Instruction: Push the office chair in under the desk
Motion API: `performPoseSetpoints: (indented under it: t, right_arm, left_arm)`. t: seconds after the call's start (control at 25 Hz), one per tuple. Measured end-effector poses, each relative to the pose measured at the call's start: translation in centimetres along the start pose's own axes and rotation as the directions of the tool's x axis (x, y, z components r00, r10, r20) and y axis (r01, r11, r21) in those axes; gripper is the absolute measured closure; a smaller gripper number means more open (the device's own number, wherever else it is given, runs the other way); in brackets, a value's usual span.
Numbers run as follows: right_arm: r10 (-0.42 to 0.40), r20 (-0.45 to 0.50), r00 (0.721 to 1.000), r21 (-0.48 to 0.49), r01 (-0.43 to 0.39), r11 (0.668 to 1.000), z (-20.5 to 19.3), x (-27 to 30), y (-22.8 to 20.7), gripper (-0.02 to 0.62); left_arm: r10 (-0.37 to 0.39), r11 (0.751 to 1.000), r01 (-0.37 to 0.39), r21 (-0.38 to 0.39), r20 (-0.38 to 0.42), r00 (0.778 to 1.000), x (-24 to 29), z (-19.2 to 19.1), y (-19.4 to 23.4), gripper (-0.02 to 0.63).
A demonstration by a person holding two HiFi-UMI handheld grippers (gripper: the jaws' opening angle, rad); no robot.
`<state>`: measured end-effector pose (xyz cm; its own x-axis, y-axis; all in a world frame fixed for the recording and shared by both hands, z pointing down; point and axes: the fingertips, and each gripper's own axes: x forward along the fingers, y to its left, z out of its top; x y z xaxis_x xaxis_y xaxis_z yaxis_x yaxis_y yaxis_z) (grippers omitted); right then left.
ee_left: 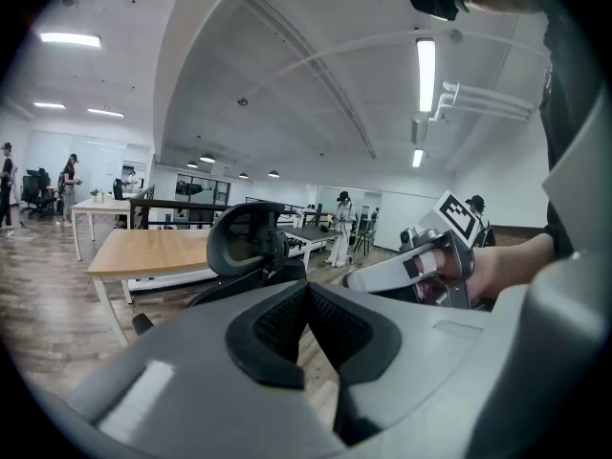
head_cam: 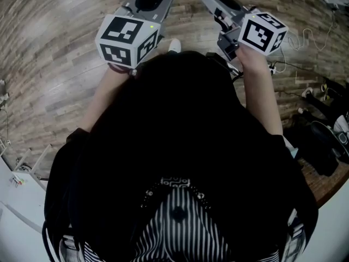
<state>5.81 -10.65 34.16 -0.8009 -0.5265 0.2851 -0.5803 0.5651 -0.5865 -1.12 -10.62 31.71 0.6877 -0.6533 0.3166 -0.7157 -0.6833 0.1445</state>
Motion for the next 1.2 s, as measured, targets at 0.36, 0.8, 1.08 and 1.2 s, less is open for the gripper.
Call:
performPoseSetpoints:
  t: [0.36, 0.8, 1.08, 1.2]
  right_arm:
    - [0.055, 0.067, 0.996, 0.053, -0.058, 0.997, 2.0, 0.4, -0.3, 0.595]
    - [-0.014, 0.066, 0.998, 0.034, 0.011, 0.999, 2.0, 0.1, -1.2, 0.595]
    - [-0.082, 0.059, 0.995, -0.016, 0.083, 0.996, 8.6, 4.8, -6.7, 0.595]
    - [-0.103, 0.079, 0.992, -0.028, 0.105, 0.994, 11.6, 7.1, -8.7, 0.595]
  left_arm:
    - [0.007, 1.000, -0.007, -0.008, 0.009, 1.000, 1.1, -0.3, 0.7, 0.600]
    - [0.030, 1.000, -0.029, -0.008, 0.038, 0.999, 0.7, -0.2, 2.6, 0.600]
    - [0.106, 0.992, -0.105, -0.072, 0.017, 0.994, 4.7, 1.6, 13.5, 0.600]
    - [0.129, 0.990, -0.127, -0.065, 0.024, 0.991, 6.6, 3.0, 16.9, 0.600]
